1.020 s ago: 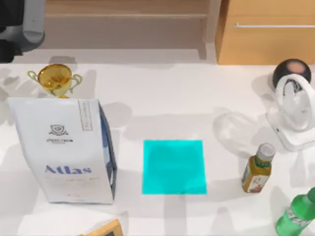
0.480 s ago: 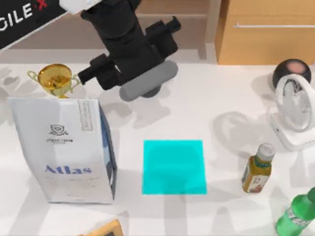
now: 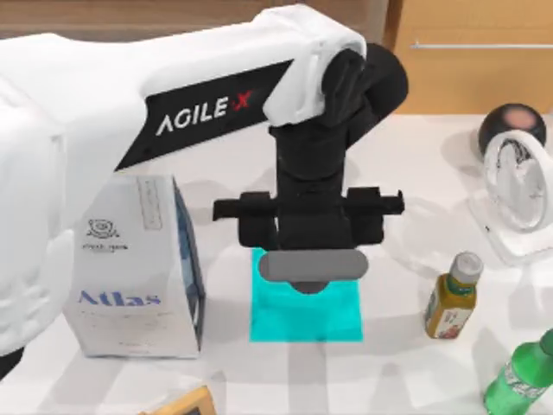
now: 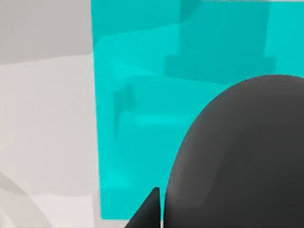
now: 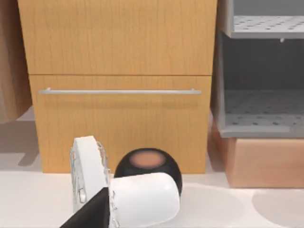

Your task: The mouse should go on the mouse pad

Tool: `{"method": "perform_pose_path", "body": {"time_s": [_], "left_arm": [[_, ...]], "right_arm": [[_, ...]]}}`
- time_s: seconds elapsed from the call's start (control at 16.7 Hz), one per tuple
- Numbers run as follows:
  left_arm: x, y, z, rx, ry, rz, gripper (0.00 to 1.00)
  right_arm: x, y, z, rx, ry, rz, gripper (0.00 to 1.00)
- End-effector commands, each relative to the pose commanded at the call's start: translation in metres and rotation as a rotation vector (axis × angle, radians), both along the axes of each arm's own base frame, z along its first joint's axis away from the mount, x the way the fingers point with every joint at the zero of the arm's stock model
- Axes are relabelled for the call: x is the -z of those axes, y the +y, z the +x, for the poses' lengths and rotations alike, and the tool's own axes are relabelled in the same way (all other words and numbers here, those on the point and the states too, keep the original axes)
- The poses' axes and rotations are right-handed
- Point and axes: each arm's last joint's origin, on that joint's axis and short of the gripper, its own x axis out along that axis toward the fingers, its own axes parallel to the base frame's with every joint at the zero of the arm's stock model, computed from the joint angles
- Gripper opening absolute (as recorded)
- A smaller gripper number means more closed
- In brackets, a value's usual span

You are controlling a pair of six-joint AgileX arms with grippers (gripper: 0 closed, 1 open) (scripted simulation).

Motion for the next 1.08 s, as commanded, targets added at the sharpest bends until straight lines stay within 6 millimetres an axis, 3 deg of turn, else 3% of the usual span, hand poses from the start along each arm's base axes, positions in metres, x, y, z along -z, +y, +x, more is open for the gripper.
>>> {"method": "perform_pose_path", "body": {"time_s": [0.48,0.84,1.08], "left_arm": [[0.002,-0.002,-0.004,0.017,0.019,-0.010,0.00],[0.030,-0.009,-0.024,0.083,0.155,-0.010,0.00],[0.037,-0.007,-0.019,0.064,0.121,-0.021,0.00]], "right_arm": [[0.000,0.000,0.000,0.000,0.000,0.000,1.00],[0.000,0.000,0.000,0.000,0.000,0.000,1.00],[0.000,0.000,0.000,0.000,0.000,0.000,1.00]]}}
